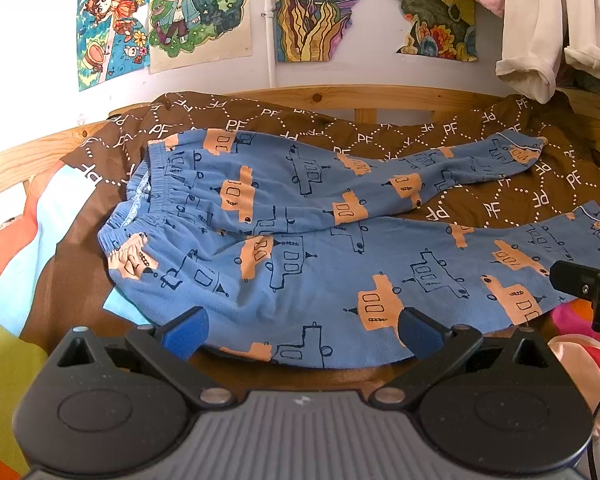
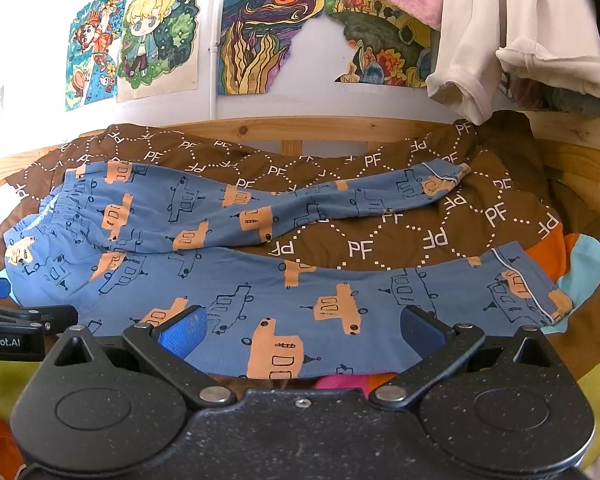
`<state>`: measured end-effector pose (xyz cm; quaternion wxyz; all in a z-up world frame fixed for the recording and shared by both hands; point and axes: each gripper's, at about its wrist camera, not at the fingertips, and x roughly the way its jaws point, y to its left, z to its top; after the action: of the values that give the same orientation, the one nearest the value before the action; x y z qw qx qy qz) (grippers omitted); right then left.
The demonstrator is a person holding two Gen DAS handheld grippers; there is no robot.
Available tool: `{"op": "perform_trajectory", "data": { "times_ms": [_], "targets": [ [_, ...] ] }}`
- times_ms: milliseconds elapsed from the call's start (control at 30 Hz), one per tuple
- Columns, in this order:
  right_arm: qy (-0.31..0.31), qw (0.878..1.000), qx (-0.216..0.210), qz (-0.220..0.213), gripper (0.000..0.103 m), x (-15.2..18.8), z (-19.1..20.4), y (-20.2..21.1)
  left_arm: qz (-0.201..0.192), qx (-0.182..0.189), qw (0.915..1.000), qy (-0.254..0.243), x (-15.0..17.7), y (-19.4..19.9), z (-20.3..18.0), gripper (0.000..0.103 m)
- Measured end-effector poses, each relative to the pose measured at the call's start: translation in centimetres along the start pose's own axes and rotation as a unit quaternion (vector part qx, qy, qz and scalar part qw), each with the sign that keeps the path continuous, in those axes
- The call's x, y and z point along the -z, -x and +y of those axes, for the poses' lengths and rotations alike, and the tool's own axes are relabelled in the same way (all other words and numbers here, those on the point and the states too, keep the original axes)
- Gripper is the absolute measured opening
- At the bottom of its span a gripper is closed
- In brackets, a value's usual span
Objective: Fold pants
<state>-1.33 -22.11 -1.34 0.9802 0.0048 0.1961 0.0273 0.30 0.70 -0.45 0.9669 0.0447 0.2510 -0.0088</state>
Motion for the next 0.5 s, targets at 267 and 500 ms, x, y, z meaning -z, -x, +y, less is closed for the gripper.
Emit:
{"op": "perform_trajectory", "data": {
  "times_ms": [267, 500],
  "targets": [
    [0.0, 1.0, 0.0, 0.0, 0.102, 0.0, 0.01, -0.01, 0.0, -0.001, 1.0, 0.0, 0.04, 0.0, 0.04, 0.103],
    [0.001, 1.0, 0.0, 0.001, 0.102, 0.06, 0.05, -0.05, 0.001, 0.0, 1.0, 0.002, 0.28, -0.11, -0.02, 0.103]
  ]
}}
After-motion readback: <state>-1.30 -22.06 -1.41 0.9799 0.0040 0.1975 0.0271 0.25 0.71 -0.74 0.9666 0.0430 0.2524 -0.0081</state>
